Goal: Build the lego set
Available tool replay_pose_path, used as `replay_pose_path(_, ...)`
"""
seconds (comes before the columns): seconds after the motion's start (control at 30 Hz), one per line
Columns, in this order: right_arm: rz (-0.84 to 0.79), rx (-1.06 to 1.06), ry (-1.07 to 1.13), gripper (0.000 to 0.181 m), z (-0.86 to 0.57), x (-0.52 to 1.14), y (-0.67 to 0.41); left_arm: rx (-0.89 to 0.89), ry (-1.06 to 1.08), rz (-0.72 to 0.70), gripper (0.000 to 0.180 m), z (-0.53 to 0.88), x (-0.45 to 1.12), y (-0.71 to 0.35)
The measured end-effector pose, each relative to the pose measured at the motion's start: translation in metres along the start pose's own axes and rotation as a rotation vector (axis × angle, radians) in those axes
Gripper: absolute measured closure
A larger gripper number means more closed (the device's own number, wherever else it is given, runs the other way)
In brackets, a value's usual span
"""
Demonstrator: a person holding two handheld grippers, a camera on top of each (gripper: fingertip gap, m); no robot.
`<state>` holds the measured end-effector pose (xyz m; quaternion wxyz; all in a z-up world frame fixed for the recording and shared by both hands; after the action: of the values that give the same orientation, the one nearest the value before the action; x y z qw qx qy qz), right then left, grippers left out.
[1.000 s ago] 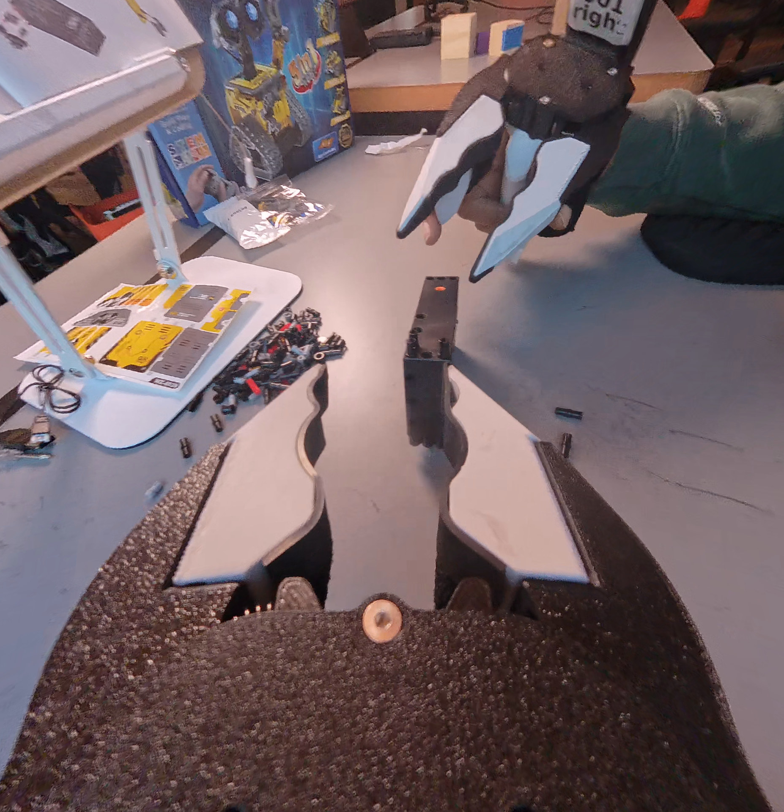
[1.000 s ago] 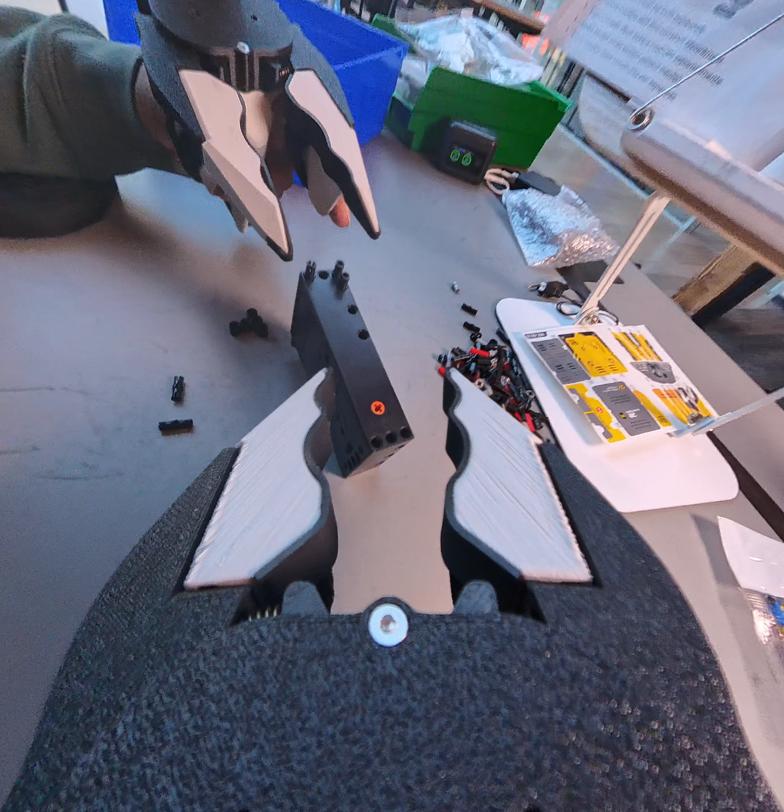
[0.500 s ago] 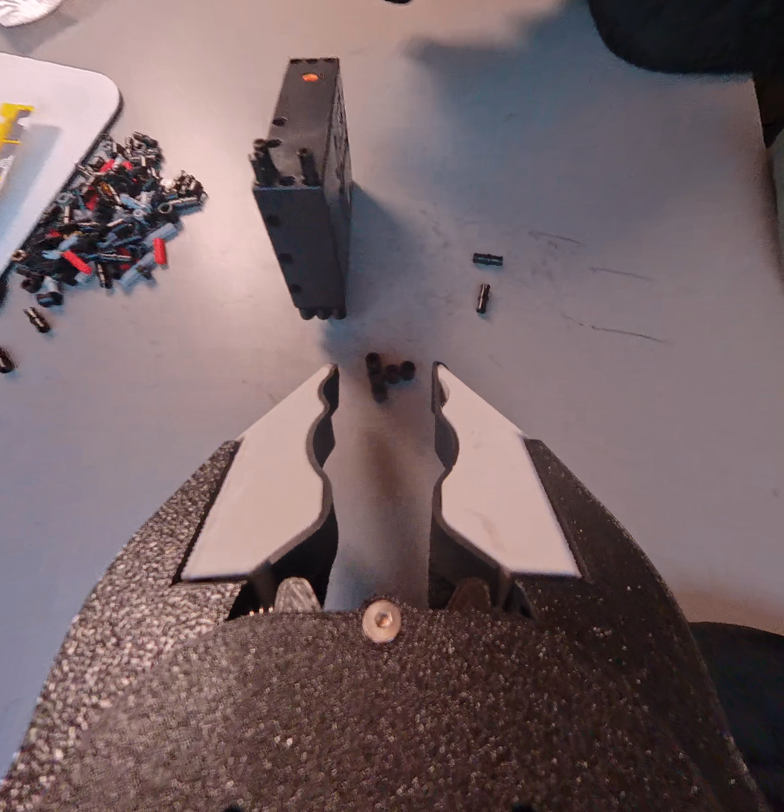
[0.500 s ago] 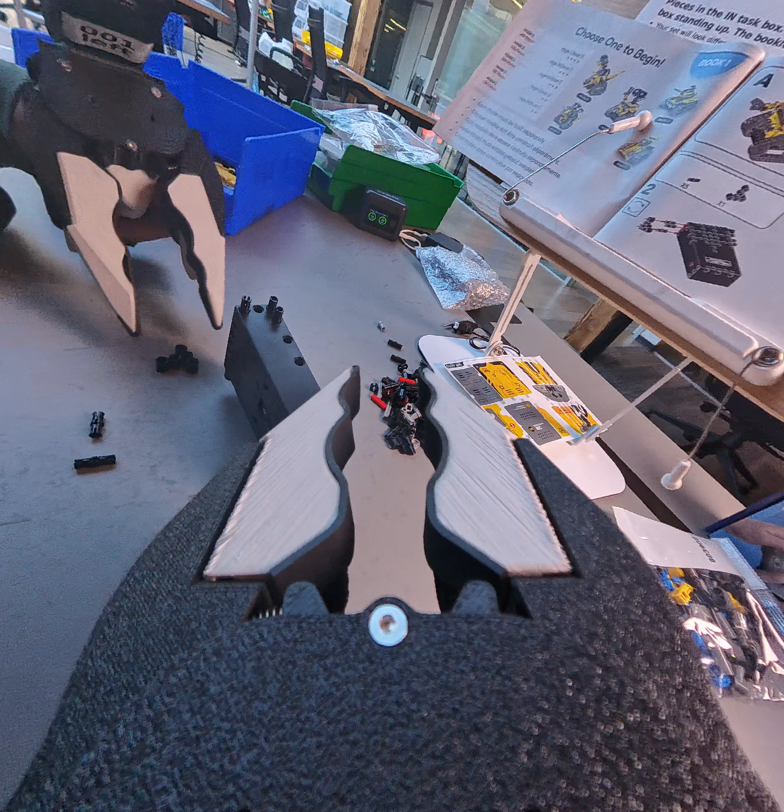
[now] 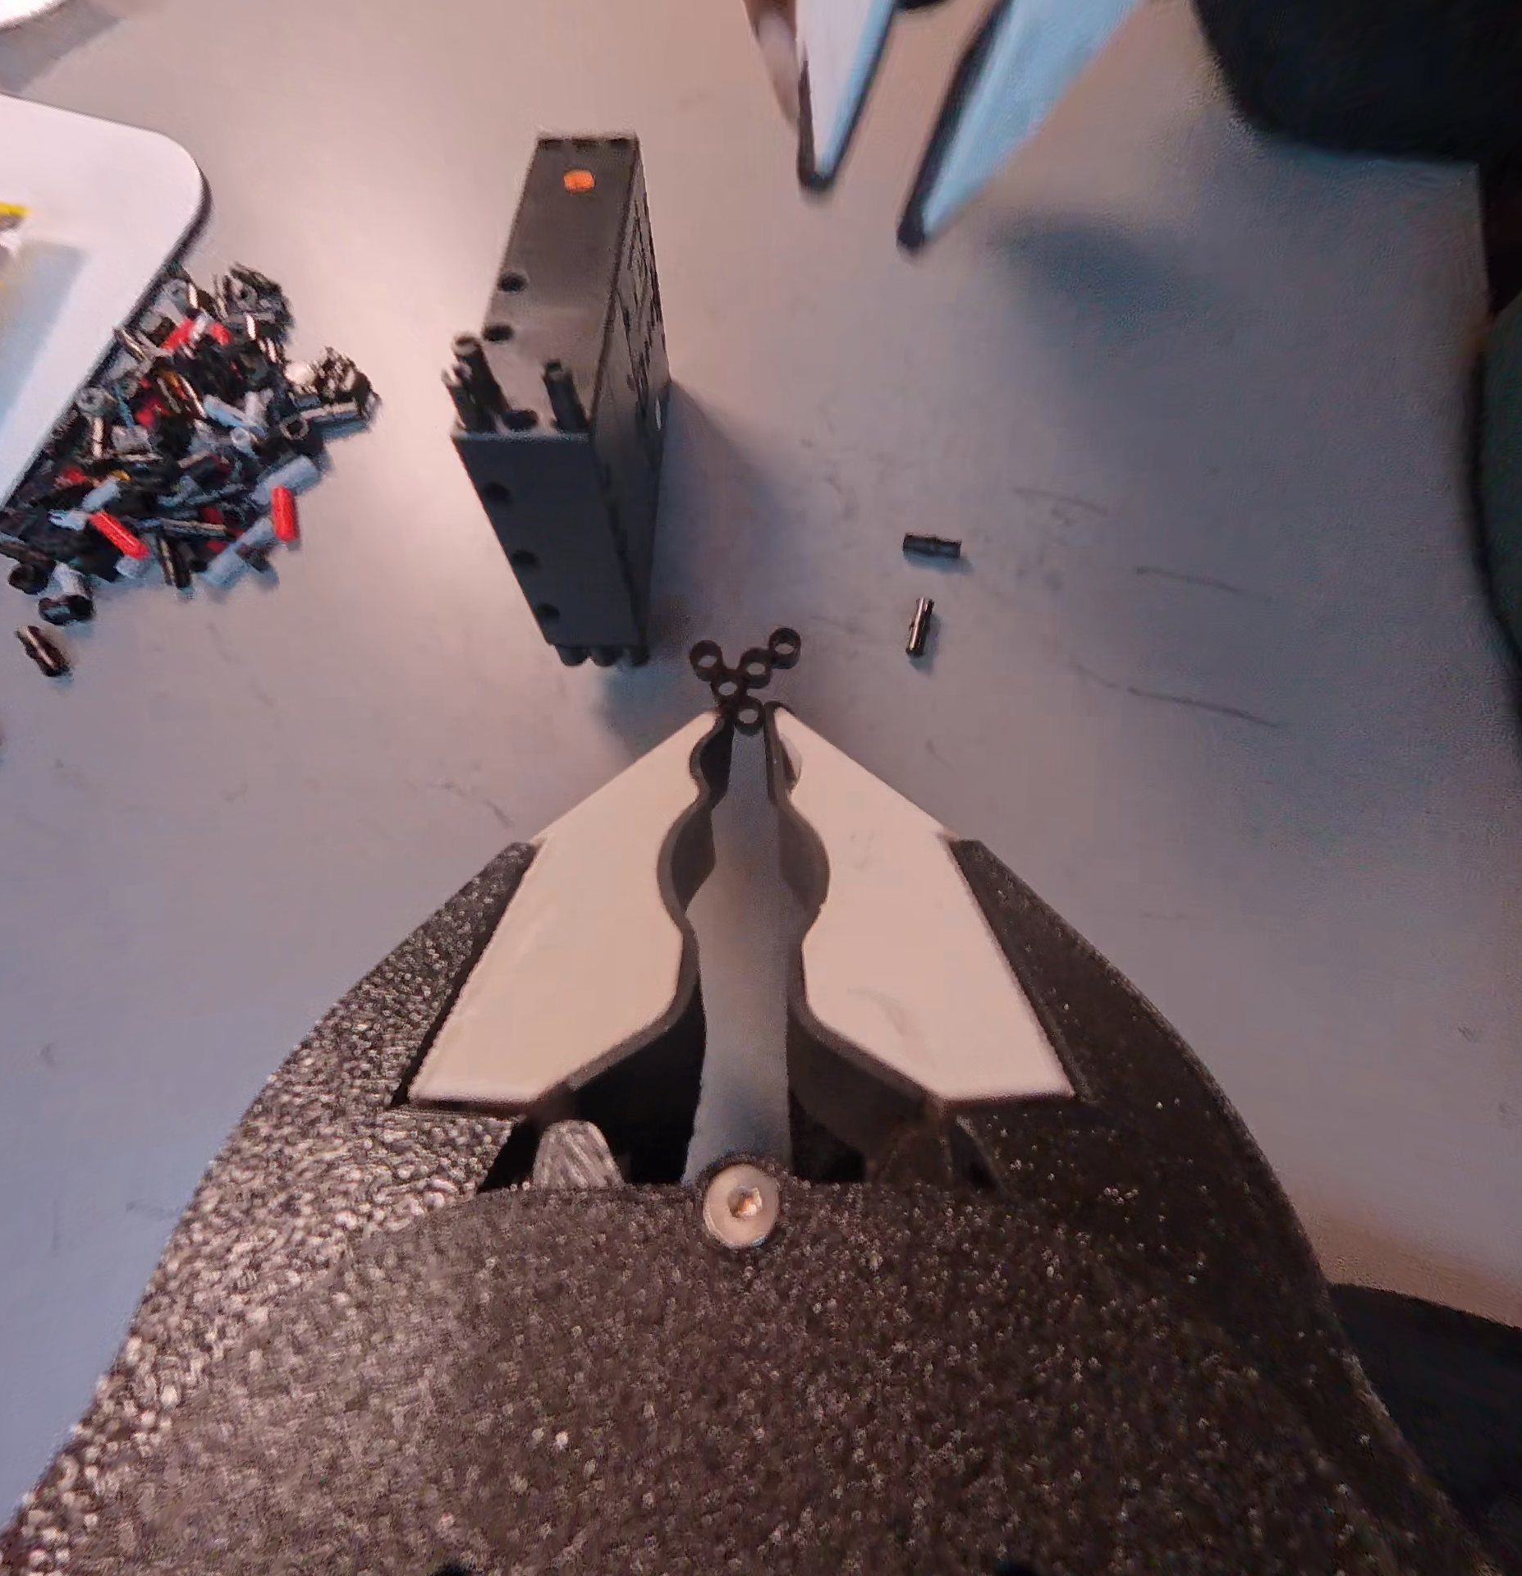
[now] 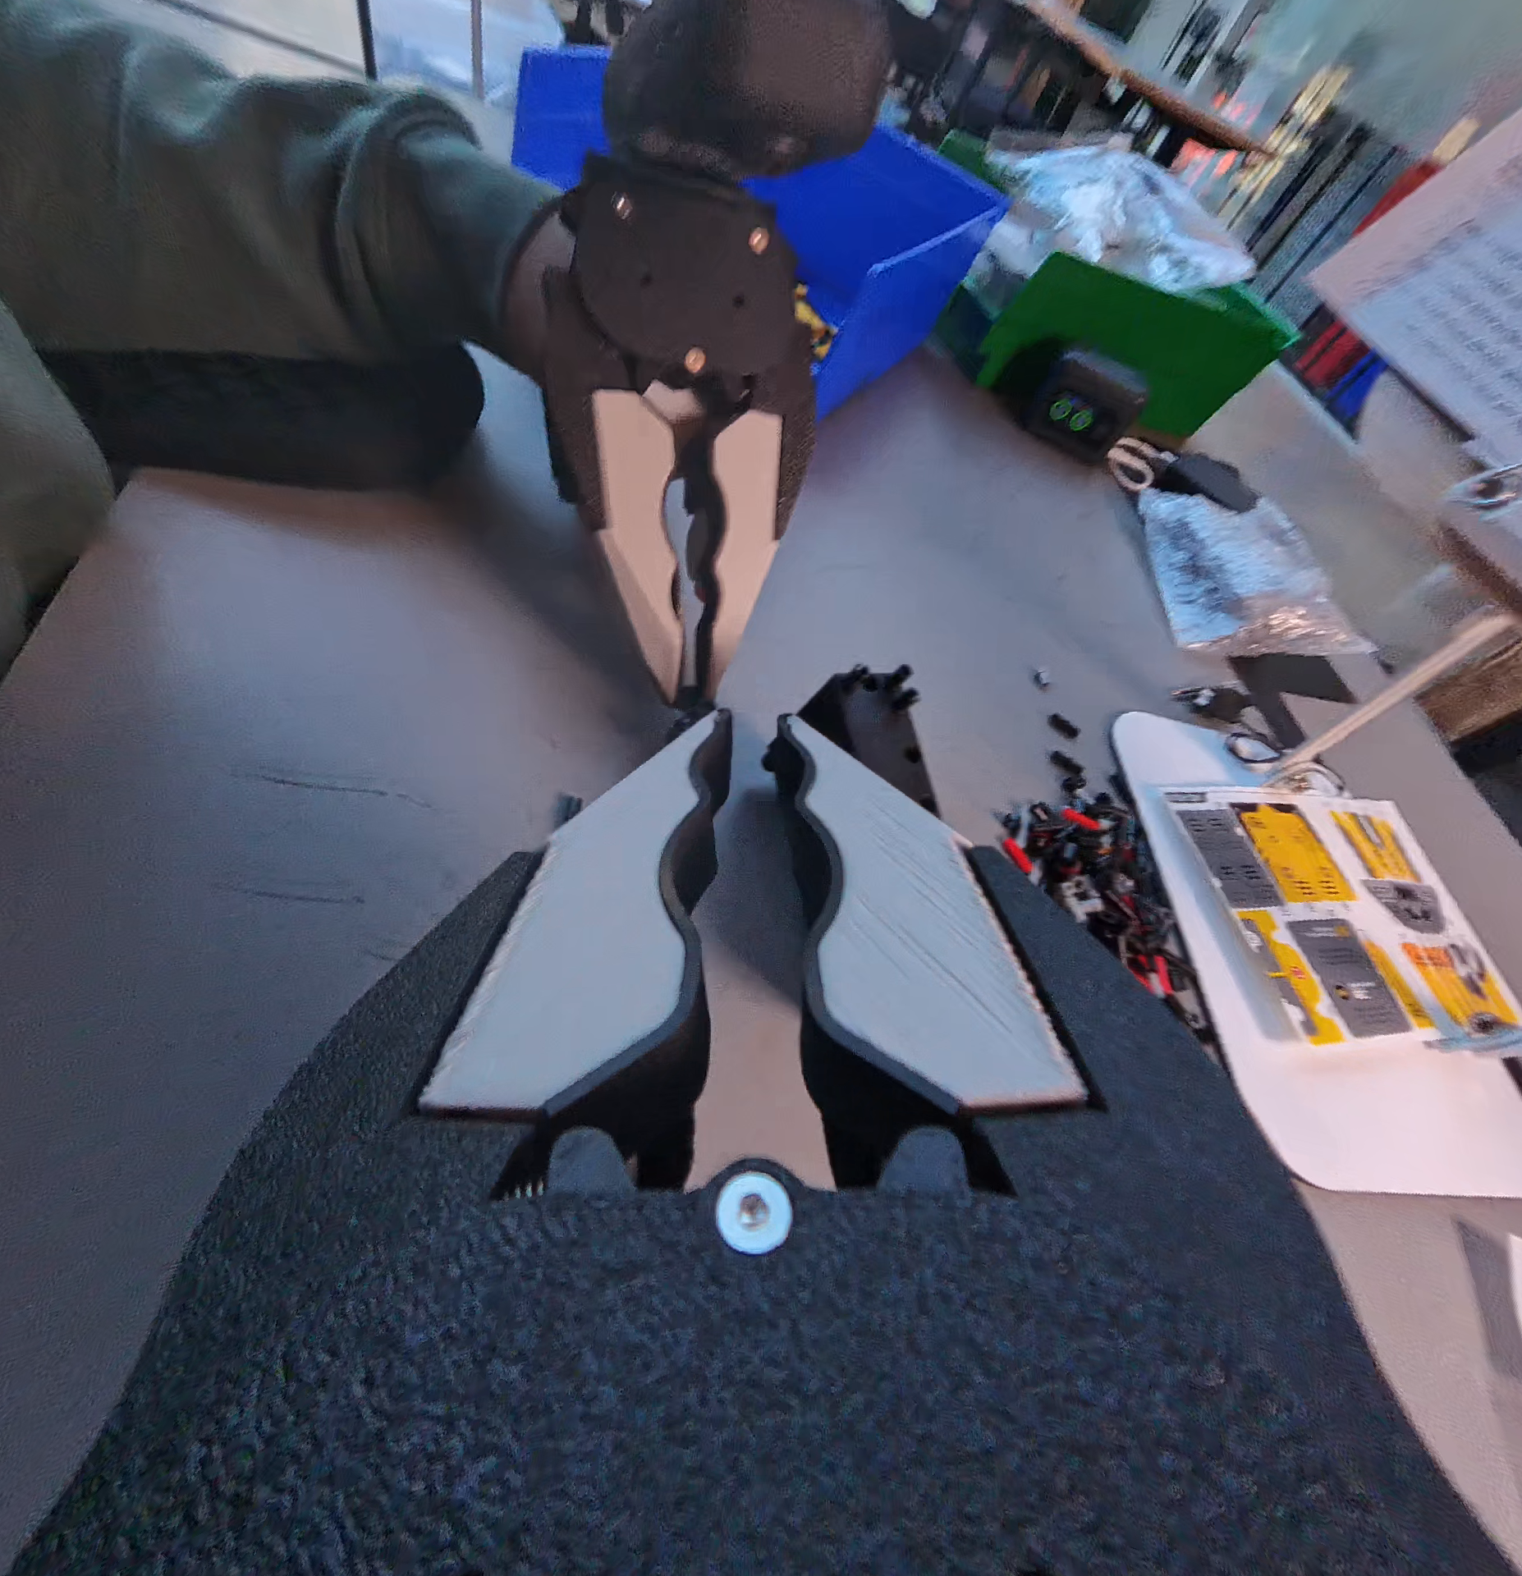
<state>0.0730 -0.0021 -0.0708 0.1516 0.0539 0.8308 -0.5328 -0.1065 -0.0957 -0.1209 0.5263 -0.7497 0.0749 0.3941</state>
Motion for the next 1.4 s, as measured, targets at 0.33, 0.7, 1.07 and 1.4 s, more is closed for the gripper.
replay_pose_path(0.33,0.115,-0.002,0.068,0.164,0.031,0.040,0.004,0.040,-0.055,-0.148,0.173,-0.013,-0.012,-0.027)
replay_pose_path(0.7,-0.108,0.067,-0.020,0.175,0.002,0.018,0.001,0.116,-0.059,-0.361,0.143,-0.016,-0.028,-0.040)
replay_pose_path(1.07,-0.276,0.108,-0.233,0.175,-0.047,0.020,-0.021,0.180,0.121,-0.509,0.155,0.011,-0.041,-0.076)
replay_pose_path(1.4,-0.129,0.067,-0.166,0.170,-0.049,0.032,-0.002,0.105,0.000,-0.367,0.156,0.025,-0.023,-0.062)
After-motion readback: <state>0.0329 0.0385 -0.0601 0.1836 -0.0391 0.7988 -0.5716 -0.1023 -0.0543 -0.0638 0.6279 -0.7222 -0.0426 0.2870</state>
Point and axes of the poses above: each gripper's, where its closed fingertips meet, x out along the fingers, y out of its underside, z = x × y across the jaws, the point moved 9 cm from there along -x, back along the fingers, and after that the axes turned 12 degrees about y, right-handed, at the moved point
